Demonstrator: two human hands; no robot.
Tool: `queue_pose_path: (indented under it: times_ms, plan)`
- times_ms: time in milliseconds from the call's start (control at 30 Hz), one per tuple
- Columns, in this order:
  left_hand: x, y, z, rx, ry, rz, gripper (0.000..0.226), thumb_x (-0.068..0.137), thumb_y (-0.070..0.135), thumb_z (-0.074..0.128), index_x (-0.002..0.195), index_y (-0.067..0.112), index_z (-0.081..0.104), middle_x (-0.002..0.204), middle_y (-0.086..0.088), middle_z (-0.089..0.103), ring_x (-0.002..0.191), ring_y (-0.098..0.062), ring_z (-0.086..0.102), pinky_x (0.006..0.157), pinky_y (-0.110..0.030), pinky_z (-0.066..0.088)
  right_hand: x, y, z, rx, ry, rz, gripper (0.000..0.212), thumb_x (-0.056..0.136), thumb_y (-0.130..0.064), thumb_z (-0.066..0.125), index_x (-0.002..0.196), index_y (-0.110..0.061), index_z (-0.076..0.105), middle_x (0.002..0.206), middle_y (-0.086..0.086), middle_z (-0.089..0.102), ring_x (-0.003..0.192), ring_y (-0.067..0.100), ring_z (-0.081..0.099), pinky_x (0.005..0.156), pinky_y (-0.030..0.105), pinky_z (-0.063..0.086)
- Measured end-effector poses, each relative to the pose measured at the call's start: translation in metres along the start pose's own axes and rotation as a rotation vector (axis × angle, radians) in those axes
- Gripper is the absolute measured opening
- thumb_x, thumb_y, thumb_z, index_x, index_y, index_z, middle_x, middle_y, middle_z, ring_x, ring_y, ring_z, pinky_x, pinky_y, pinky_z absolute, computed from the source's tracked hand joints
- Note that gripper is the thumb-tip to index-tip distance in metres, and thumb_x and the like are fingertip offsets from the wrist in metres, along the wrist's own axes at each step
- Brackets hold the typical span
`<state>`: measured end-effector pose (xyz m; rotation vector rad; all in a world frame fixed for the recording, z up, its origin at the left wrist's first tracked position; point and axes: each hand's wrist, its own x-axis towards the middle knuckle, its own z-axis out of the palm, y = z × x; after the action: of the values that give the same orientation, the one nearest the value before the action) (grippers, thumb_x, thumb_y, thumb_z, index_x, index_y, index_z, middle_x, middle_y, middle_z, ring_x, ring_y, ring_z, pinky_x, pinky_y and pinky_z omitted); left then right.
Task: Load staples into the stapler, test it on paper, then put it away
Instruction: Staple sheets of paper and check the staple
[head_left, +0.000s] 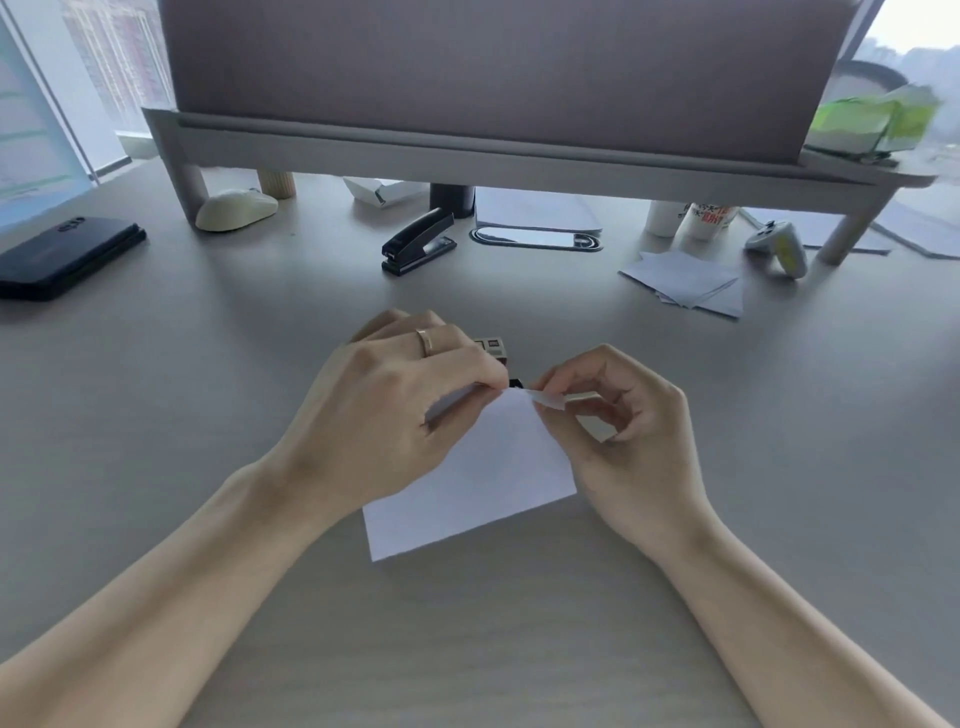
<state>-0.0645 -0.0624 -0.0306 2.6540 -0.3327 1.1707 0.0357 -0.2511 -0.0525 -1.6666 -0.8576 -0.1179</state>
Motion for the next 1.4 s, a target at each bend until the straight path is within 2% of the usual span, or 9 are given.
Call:
queue_pose_path:
  times_ms: [167, 400, 533, 667, 833, 1133, 1400]
  plan:
    - [-0.0017, -0.0005, 0.0002, 0.053, 0.044, 0.080, 0.014, 0.099, 0.012, 0.069, 0.090, 0.012, 0.080, 0.090, 0.001, 0.077, 0.081, -0.027, 0.072, 0.076, -0.039, 0.052, 0.0003, 0.0024, 0.0002, 0.017, -0.014, 0.012, 0.033, 0.088, 0.011, 0.075, 0.080, -0.021, 0.069, 0.085, -0.002, 0.077, 0.086, 0.017, 0.076, 0.080, 0.020, 0.058]
    - [-0.0029, -0.0003, 0.0015, 0.083, 0.062, 0.091, 0.013, 0.097, 0.009, 0.071, 0.089, 0.014, 0.081, 0.090, 0.002, 0.078, 0.081, -0.026, 0.072, 0.078, -0.031, 0.046, 0.0004, 0.0017, -0.0004, 0.023, -0.020, 0.019, 0.033, 0.088, 0.010, 0.074, 0.080, -0.022, 0.069, 0.087, -0.001, 0.078, 0.088, 0.019, 0.077, 0.080, 0.021, 0.059]
    - [-0.0026, 0.0015, 0.0025, 0.087, 0.074, 0.085, 0.015, 0.099, 0.014, 0.070, 0.089, 0.015, 0.081, 0.089, 0.003, 0.077, 0.080, -0.024, 0.073, 0.078, -0.035, 0.051, 0.0006, 0.0025, -0.0013, 0.025, -0.014, 0.002, 0.033, 0.088, 0.008, 0.076, 0.081, -0.024, 0.070, 0.088, -0.004, 0.079, 0.090, 0.019, 0.077, 0.081, 0.028, 0.062]
    - [-0.0029, 0.0024, 0.0025, 0.085, 0.066, 0.077, 0.014, 0.099, 0.015, 0.071, 0.089, 0.015, 0.080, 0.089, 0.003, 0.077, 0.080, -0.025, 0.073, 0.077, -0.038, 0.052, -0.0009, 0.0033, -0.0015, 0.003, 0.013, -0.029, 0.025, 0.087, 0.003, 0.080, 0.083, -0.020, 0.072, 0.088, -0.007, 0.078, 0.089, 0.020, 0.076, 0.084, 0.039, 0.064]
    - [-0.0026, 0.0023, 0.0028, 0.078, 0.072, 0.077, 0.014, 0.098, 0.014, 0.070, 0.090, 0.014, 0.081, 0.090, 0.002, 0.078, 0.080, -0.026, 0.073, 0.078, -0.038, 0.052, -0.0003, 0.0039, -0.0004, -0.007, 0.039, -0.040, 0.031, 0.086, 0.004, 0.081, 0.081, -0.025, 0.070, 0.086, -0.008, 0.077, 0.088, 0.020, 0.076, 0.085, 0.046, 0.063]
    - [-0.0024, 0.0047, 0.0024, 0.110, 0.068, 0.091, 0.016, 0.099, 0.013, 0.069, 0.088, 0.014, 0.080, 0.088, 0.003, 0.077, 0.081, -0.025, 0.073, 0.077, -0.037, 0.051, 0.0000, 0.0037, -0.0004, -0.010, 0.029, -0.016, 0.031, 0.087, 0.005, 0.080, 0.082, -0.024, 0.071, 0.087, -0.006, 0.078, 0.090, 0.020, 0.076, 0.086, 0.046, 0.063]
    - [-0.0033, 0.0042, 0.0034, 0.101, 0.063, 0.071, 0.014, 0.100, 0.015, 0.069, 0.091, 0.015, 0.080, 0.092, 0.003, 0.078, 0.082, -0.025, 0.073, 0.077, -0.038, 0.052, -0.0002, 0.0031, -0.0002, 0.002, 0.037, 0.005, 0.026, 0.088, 0.003, 0.080, 0.082, -0.021, 0.072, 0.085, -0.002, 0.078, 0.087, 0.021, 0.076, 0.082, 0.037, 0.064]
